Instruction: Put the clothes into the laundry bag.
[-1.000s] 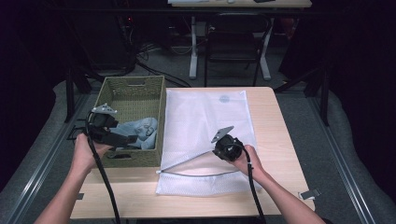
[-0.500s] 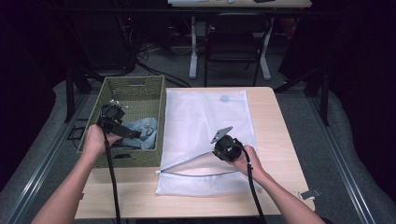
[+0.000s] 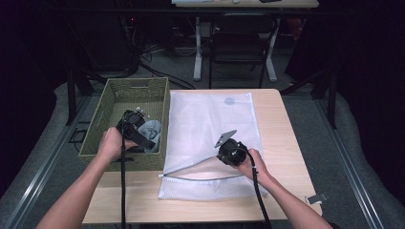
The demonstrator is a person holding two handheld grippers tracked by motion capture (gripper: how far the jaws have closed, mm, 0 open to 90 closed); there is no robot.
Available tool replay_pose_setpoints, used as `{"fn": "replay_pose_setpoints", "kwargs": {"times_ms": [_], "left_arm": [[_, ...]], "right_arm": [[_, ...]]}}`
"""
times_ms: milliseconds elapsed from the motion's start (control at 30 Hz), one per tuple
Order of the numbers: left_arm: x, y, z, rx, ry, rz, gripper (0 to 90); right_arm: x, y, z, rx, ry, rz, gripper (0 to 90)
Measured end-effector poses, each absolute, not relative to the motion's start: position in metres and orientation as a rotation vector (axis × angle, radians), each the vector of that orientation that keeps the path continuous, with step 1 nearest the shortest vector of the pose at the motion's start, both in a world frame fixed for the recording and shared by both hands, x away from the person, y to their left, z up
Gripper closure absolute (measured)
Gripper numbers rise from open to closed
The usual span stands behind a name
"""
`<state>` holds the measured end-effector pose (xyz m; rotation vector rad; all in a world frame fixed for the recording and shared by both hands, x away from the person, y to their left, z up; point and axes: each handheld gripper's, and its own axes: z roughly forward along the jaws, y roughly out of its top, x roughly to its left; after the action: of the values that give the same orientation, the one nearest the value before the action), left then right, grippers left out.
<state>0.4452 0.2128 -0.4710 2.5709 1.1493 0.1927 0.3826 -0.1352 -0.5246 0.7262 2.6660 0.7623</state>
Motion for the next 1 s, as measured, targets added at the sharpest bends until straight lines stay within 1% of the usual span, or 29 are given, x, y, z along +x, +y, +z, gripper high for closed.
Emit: {"fn": "replay_pose_setpoints", "kwargs": {"times_ms": [133, 267, 467, 700, 800, 900, 1000], "left_arm": [[0.450, 0.216, -0.476, 2.606, 1.177, 0.220, 0.0], [0.454, 0.220, -0.480, 2.639, 1.203, 0.214, 0.0], [0.459, 0.232, -0.483, 2.646, 1.252, 0.196, 0.0], [0.467, 0.245, -0.493, 2.620, 1.330, 0.103, 0.0], [0.470, 0.247, -0.496, 2.617, 1.346, 0.085, 0.5], [0.470, 0.247, -0.497, 2.624, 1.346, 0.081, 2.6], [0.471, 0.248, -0.499, 2.638, 1.337, 0.079, 12.5]], "right_arm": [[0.382, -0.136, -0.523, 0.726, 2.657, 0.770, 87.4], [0.381, -0.135, -0.522, 0.715, 2.657, 0.767, 87.2], [0.381, -0.136, -0.522, 0.729, 2.656, 0.770, 87.1], [0.382, -0.136, -0.523, 0.738, 2.659, 0.771, 87.2], [0.382, -0.136, -0.522, 0.734, 2.655, 0.775, 87.2], [0.382, -0.136, -0.522, 0.731, 2.656, 0.778, 87.2], [0.383, -0.136, -0.523, 0.744, 2.660, 0.777, 87.2]]}}
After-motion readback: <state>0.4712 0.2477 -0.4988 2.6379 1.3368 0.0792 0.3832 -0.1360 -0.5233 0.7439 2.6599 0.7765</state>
